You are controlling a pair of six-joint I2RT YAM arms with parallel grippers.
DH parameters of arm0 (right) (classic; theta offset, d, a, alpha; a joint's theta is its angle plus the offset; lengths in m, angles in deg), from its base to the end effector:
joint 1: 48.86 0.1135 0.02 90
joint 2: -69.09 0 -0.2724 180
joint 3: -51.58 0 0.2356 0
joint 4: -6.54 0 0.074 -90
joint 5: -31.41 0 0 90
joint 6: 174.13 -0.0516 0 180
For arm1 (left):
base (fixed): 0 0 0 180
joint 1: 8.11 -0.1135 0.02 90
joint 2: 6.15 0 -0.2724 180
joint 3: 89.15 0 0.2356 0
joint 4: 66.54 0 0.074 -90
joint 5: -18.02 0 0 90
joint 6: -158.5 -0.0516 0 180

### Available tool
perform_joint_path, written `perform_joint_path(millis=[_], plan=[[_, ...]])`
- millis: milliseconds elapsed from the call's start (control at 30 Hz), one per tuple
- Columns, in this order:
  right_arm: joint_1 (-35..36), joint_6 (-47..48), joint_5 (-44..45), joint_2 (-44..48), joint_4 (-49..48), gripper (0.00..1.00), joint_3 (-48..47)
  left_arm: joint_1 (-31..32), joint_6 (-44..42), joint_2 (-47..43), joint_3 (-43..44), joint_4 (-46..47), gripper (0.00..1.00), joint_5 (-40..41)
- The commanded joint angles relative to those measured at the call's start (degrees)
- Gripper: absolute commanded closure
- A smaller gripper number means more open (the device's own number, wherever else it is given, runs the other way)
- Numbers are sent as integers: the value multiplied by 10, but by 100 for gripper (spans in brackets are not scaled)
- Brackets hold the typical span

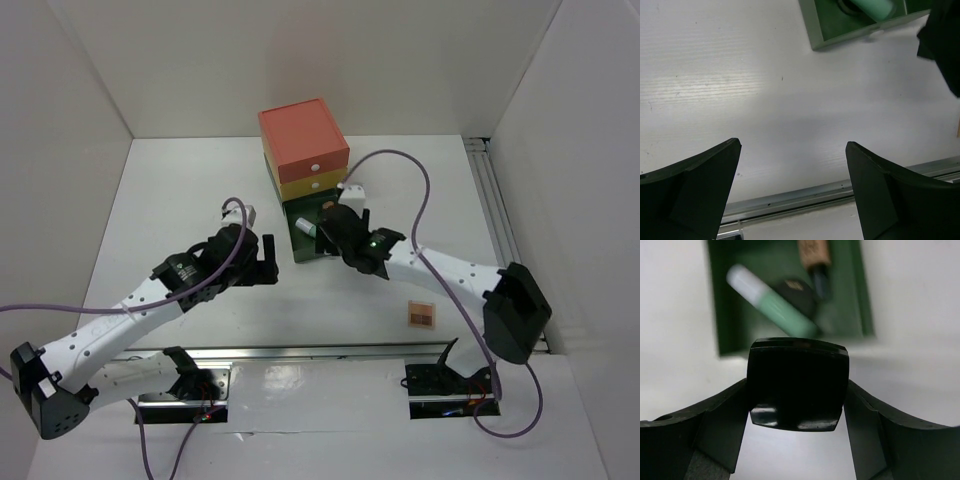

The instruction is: Organize the makeup

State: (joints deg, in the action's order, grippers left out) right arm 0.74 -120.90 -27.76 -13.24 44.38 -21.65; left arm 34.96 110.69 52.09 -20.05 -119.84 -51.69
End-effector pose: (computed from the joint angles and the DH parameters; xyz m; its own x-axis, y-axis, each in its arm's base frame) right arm 0.2127 0.2091 0.2598 -0.6350 0.0469 -0.7711 -0.0587 0.9923 0.1088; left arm 0.1571 -0.1224 0.3069 -0.6699 -0.2361 -0.7039 0.0050 0.9466 -0.3222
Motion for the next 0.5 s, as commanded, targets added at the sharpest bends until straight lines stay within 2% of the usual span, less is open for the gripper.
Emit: perform_joint_path(millis=[0, 233, 300, 333, 433, 467], plan=[[-27, 124, 13, -72, -128, 48, -94, 3, 12, -9, -2, -7, 0, 9], [-100, 133, -64, -244, -127, 48, -239, -3, 18, -22, 3, -25, 0, 9], [-115, 126, -88, -273, -127, 41, -248, -3, 18, -29, 3, -30, 0, 16], [-115, 126, -88, -273, -127, 32, -253, -3, 18, -29, 3, -30, 0, 21], [-115, 126, -93, -279, -127, 27, -247, -3, 18, -34, 3, -30, 0, 21], [-115, 126, -93, -271, -127, 16, -247, -3, 18, -34, 3, -30, 0, 21]])
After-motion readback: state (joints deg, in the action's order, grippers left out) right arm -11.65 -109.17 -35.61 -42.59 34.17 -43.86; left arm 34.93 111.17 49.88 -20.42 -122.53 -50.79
